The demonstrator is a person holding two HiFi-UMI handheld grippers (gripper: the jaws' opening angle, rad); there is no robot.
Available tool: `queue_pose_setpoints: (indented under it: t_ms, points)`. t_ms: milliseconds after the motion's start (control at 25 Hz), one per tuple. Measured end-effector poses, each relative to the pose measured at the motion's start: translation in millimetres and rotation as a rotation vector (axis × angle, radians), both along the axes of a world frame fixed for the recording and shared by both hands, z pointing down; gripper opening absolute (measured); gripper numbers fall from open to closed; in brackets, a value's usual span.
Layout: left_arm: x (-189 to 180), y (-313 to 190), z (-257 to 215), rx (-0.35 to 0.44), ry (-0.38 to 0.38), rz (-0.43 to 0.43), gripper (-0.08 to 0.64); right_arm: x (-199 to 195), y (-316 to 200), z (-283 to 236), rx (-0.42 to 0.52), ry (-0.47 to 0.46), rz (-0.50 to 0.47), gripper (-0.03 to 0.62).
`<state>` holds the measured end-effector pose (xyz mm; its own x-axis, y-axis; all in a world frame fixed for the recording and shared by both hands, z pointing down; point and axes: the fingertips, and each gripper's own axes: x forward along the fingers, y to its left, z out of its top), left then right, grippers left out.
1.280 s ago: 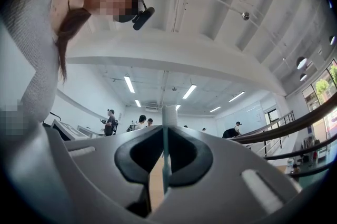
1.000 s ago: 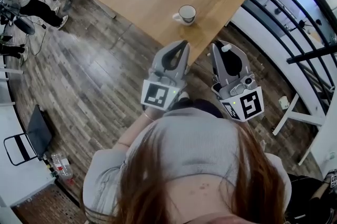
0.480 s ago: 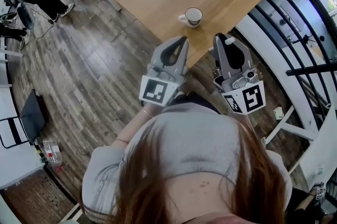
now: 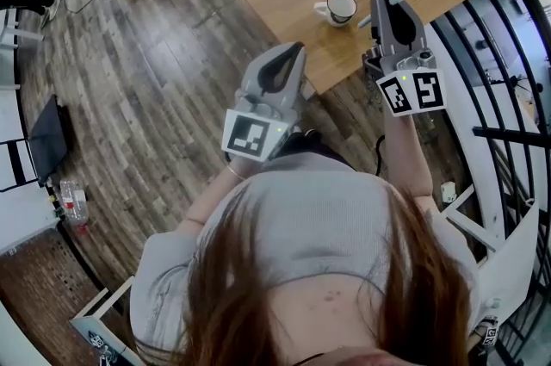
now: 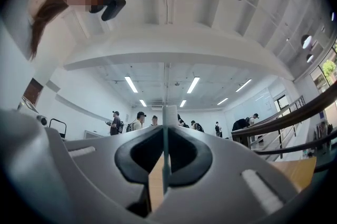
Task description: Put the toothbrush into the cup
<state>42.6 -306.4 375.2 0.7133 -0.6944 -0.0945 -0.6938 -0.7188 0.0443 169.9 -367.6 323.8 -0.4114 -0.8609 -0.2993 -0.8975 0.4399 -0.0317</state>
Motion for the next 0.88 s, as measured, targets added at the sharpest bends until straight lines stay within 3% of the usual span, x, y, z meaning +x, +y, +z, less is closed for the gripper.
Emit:
queue_pose_setpoints:
  t_ms: [360,600,880]
  points:
    - [-19.9,-1.1,9.4,-0.046,-0.036,-0.07,0.003,-7.8,-90.6,72.9,-0.166,0.045,0.003,0.008]
    - [-34.8,1.3,23.8,-0.068,-0.086,-0.106,0.003,-33.4,-112.1,123.0,-0.218,0.111,-0.04,0.006]
    - [-49.2,3.3,18.7,-0.064,-0.088,-0.149,0.003,-40.7,-112.2,153.9,-0.292,0.086,-0.029,0.008]
